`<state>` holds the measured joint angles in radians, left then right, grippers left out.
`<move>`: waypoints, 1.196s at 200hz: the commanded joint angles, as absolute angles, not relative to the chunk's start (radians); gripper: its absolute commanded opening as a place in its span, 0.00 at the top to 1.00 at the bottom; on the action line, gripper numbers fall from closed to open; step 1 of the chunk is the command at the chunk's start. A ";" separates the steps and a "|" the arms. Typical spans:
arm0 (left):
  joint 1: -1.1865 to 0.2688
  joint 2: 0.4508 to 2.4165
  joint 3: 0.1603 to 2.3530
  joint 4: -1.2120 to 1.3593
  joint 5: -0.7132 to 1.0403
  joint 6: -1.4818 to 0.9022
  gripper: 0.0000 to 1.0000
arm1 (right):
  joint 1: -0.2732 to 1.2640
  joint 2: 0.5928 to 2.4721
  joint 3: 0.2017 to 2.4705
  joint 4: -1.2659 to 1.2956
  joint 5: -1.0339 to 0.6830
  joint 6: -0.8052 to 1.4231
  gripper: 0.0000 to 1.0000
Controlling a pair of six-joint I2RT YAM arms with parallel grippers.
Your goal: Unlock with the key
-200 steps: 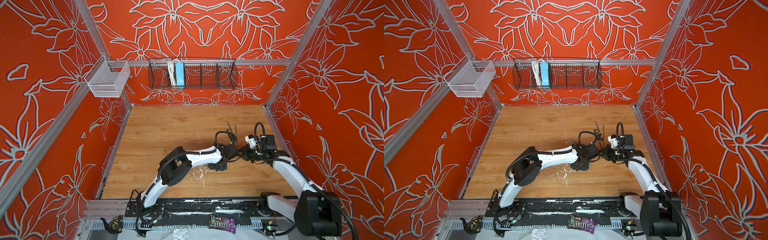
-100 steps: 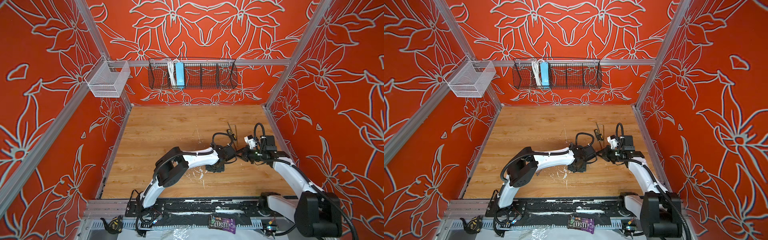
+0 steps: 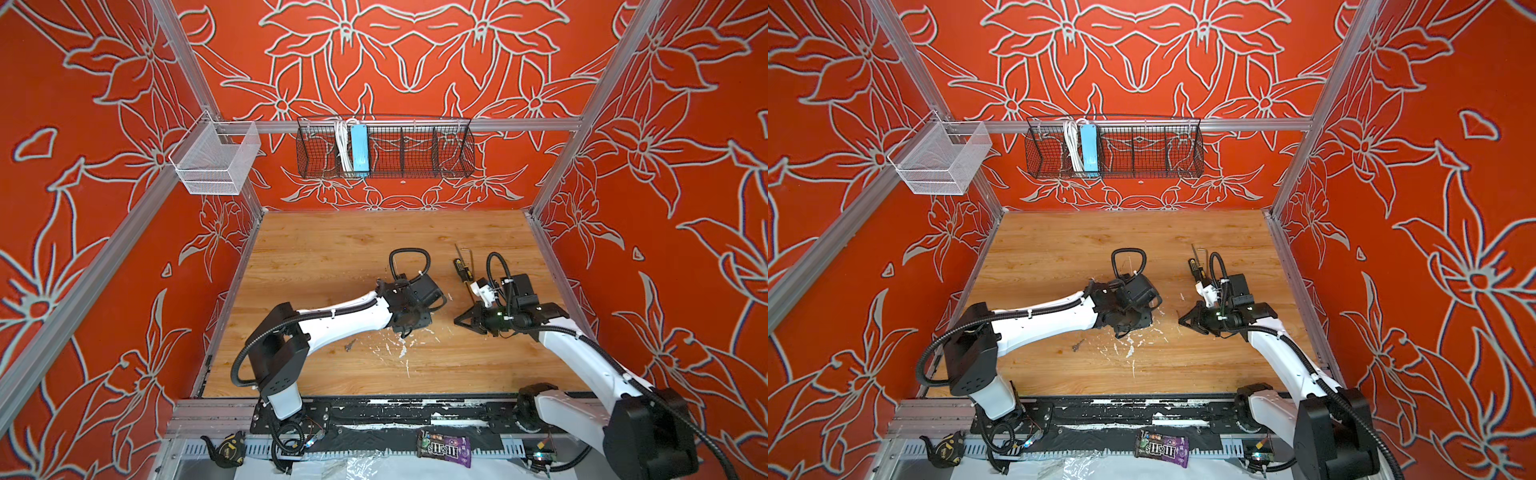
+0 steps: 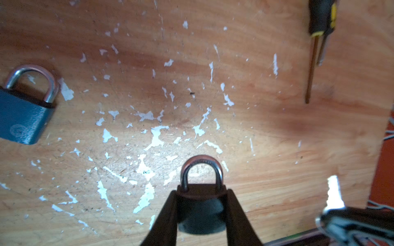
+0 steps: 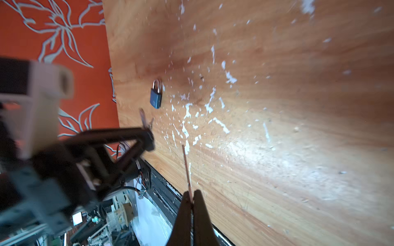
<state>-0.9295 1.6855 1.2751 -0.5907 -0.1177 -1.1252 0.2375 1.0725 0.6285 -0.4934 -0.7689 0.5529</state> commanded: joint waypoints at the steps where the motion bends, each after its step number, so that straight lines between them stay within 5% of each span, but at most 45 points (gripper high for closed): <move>1: -0.904 1.644 1.267 -0.501 -0.139 -1.197 0.97 | 0.320 1.038 0.660 -0.475 -0.666 0.631 1.00; 112: -0.887 1.624 1.269 -0.458 -0.164 -1.368 1.00 | 0.664 1.054 0.587 -0.094 -0.379 0.883 1.00; 239: -0.887 1.596 1.226 -0.401 -0.140 -1.341 1.00 | 0.696 1.049 0.558 -0.072 -0.290 0.894 1.00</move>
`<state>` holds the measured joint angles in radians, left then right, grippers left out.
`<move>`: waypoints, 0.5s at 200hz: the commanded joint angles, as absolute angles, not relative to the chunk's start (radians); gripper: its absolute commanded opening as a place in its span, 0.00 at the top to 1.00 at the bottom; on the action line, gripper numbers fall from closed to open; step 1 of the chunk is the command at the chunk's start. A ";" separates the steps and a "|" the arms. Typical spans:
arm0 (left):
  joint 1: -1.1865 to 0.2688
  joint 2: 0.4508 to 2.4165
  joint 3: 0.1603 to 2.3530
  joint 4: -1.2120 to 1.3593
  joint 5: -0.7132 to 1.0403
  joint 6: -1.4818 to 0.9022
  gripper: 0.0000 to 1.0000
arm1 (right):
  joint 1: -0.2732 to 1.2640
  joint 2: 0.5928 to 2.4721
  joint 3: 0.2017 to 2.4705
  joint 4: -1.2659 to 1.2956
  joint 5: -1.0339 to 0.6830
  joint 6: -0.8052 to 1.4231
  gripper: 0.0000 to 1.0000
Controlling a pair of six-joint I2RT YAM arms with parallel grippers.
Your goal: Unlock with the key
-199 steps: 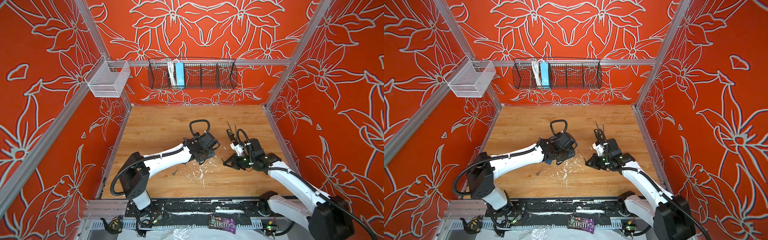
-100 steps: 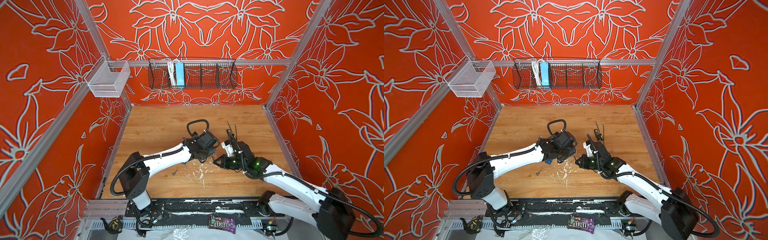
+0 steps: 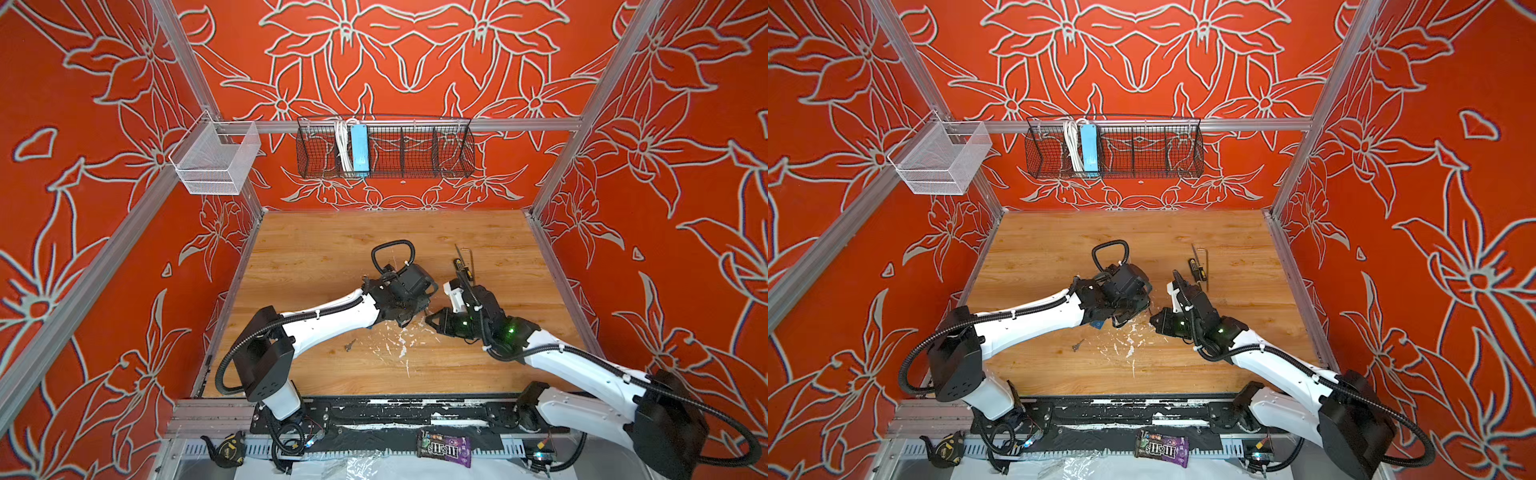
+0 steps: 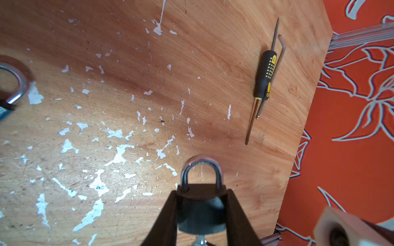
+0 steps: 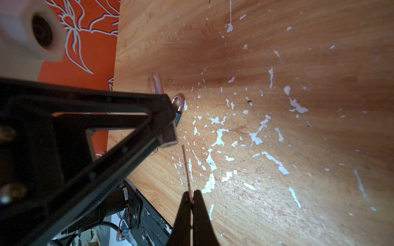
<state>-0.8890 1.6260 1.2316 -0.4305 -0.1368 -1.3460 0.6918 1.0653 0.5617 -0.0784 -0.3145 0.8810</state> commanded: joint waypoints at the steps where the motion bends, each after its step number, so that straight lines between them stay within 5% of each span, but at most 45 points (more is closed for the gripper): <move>1: -0.887 1.597 1.226 -0.400 -0.139 -1.340 1.00 | 0.696 1.049 0.556 -0.062 -0.296 0.895 1.00; 100: -0.887 1.627 1.253 -0.410 -0.120 -1.313 1.00 | 0.696 1.049 0.567 -0.019 -0.309 0.888 1.00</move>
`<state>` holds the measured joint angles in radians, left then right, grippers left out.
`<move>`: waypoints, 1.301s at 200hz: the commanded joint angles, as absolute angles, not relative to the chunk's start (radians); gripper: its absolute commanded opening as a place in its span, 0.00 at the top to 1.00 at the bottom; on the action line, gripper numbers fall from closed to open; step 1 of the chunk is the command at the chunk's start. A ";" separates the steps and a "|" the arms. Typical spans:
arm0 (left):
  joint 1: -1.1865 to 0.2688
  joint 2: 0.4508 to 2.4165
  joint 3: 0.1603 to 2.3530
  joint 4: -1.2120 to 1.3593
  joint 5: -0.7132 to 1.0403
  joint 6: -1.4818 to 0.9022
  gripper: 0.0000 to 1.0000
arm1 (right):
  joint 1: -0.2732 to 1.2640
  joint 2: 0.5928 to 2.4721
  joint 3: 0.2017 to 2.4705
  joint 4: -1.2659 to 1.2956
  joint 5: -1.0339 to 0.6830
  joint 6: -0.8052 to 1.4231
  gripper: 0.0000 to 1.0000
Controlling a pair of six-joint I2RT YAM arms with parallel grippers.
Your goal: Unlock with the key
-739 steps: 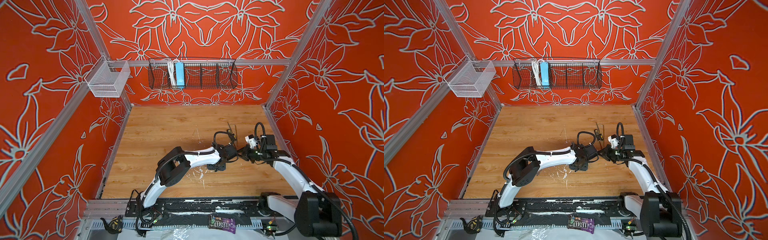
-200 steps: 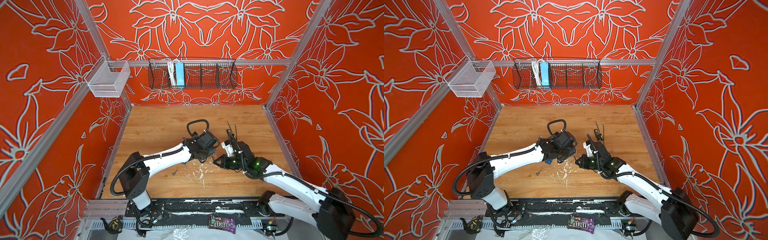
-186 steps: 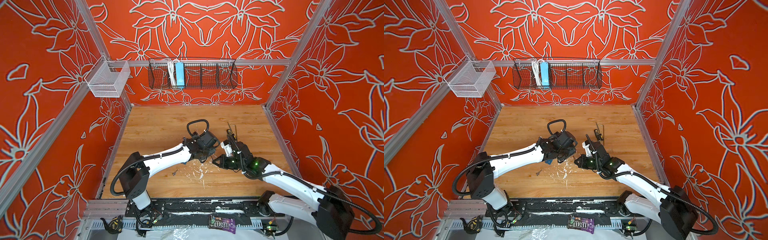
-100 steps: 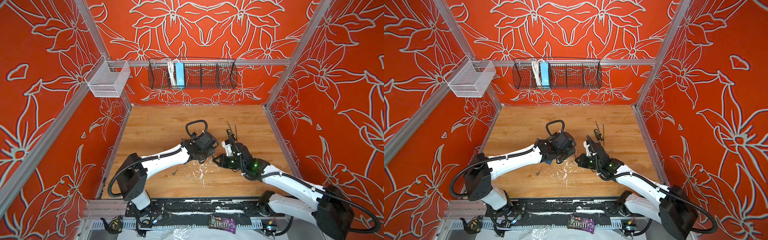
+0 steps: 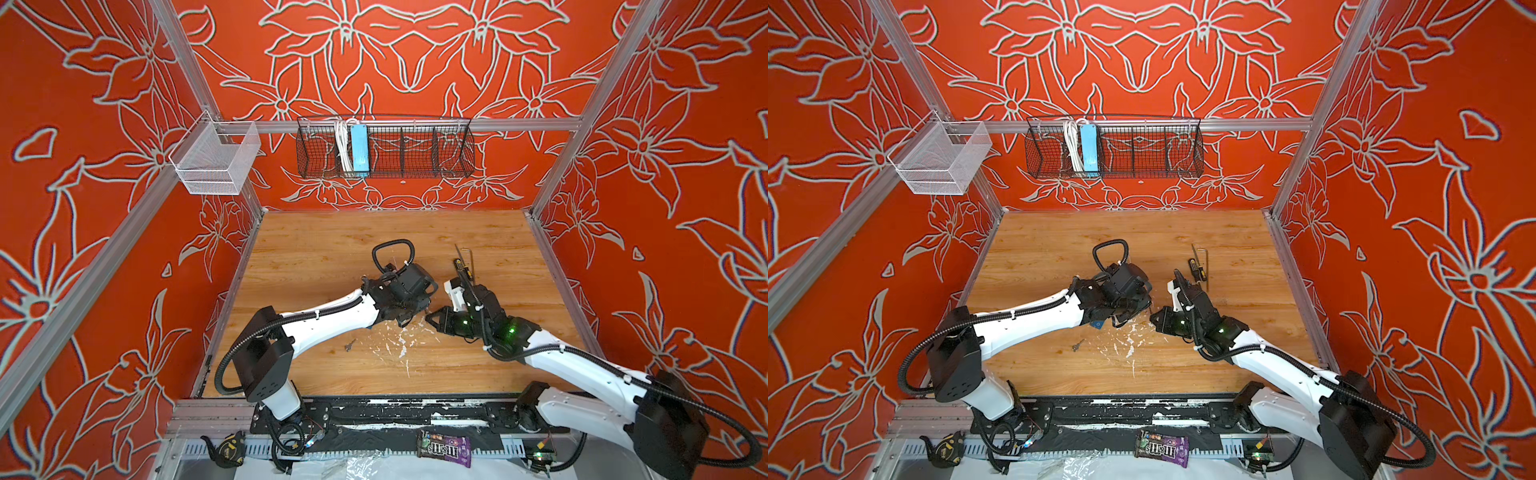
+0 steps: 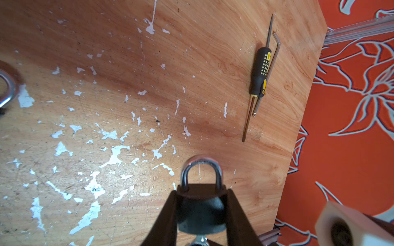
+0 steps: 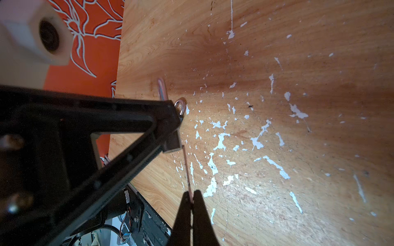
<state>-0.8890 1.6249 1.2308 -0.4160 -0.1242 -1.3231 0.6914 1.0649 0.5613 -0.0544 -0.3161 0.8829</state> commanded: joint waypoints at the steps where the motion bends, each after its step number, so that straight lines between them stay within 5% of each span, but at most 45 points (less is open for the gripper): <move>1: -0.887 1.627 1.254 -0.410 -0.120 -1.313 1.00 | 0.696 1.050 0.568 -0.018 -0.310 0.887 1.00; 260: -0.888 1.640 1.281 -0.465 -0.153 -1.298 1.00 | 0.695 1.105 0.612 -0.031 -0.324 0.828 1.00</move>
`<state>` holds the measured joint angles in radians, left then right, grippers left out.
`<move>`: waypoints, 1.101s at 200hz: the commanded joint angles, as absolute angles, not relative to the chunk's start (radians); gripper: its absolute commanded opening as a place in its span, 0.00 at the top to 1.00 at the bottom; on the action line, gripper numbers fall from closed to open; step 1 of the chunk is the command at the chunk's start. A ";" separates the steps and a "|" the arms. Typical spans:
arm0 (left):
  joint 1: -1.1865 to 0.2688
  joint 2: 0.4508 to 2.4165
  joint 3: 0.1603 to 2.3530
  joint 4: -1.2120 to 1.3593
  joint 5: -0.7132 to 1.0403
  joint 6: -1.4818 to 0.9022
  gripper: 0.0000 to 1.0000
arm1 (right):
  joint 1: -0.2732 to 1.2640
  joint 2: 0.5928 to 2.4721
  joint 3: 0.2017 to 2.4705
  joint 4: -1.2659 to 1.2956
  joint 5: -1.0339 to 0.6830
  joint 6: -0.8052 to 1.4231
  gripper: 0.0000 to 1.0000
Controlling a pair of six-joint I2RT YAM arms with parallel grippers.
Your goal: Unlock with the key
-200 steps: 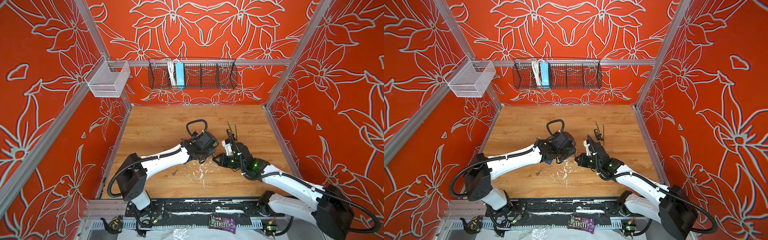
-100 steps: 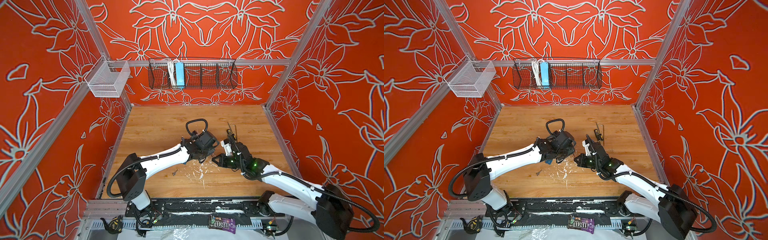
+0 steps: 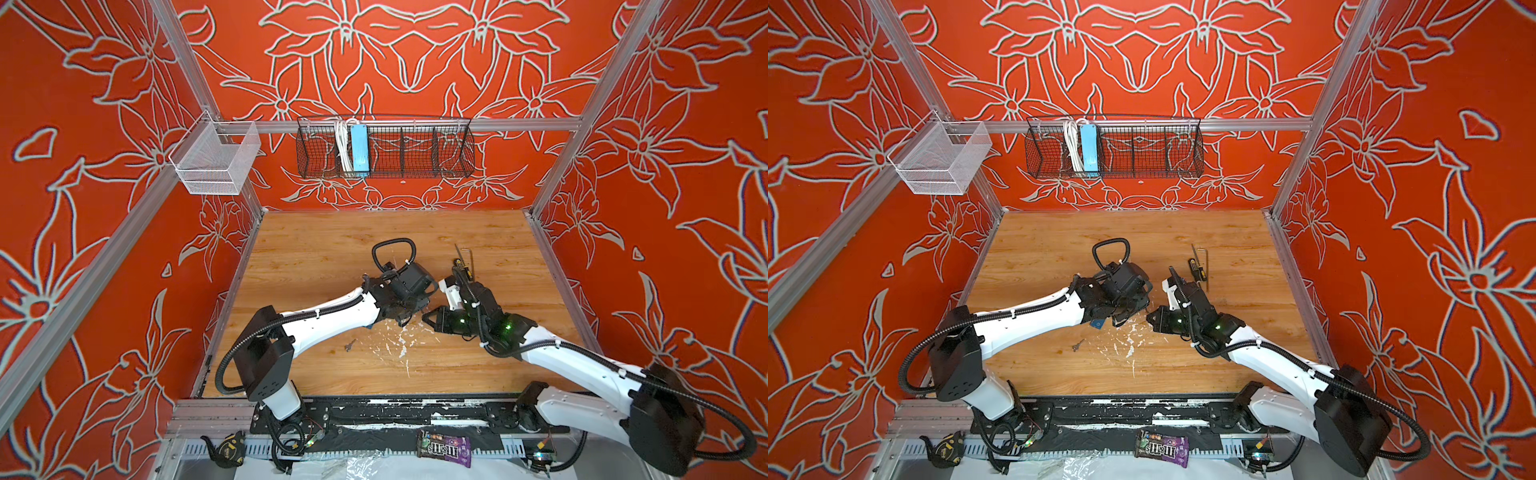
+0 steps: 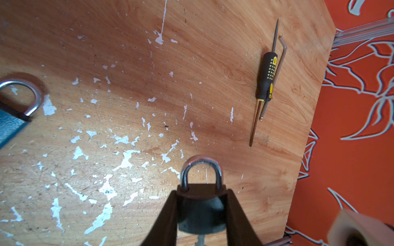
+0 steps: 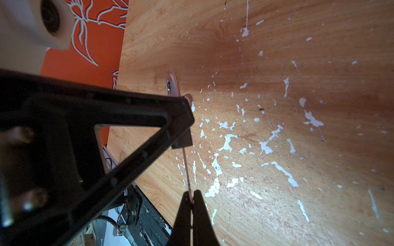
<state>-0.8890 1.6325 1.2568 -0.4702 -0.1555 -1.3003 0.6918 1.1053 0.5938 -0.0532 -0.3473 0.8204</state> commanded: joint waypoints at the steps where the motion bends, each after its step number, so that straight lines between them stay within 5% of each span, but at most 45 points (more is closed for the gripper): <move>1: -0.888 1.641 1.281 -0.465 -0.153 -1.299 1.00 | 0.695 1.105 0.613 -0.031 -0.325 0.828 1.00; 131: -0.934 1.610 1.307 -0.564 -0.272 -1.299 1.00 | 0.629 1.088 0.696 -0.121 -0.354 0.794 1.00; 220: -0.956 1.610 1.322 -0.486 -0.151 -1.303 1.00 | 0.634 1.108 0.705 -0.088 -0.374 0.761 1.00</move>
<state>-0.9241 1.6314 1.2934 -0.4919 -0.2180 -1.3018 0.6407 1.1046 0.6609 -0.1337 -0.3820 0.7849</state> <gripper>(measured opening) 0.320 0.051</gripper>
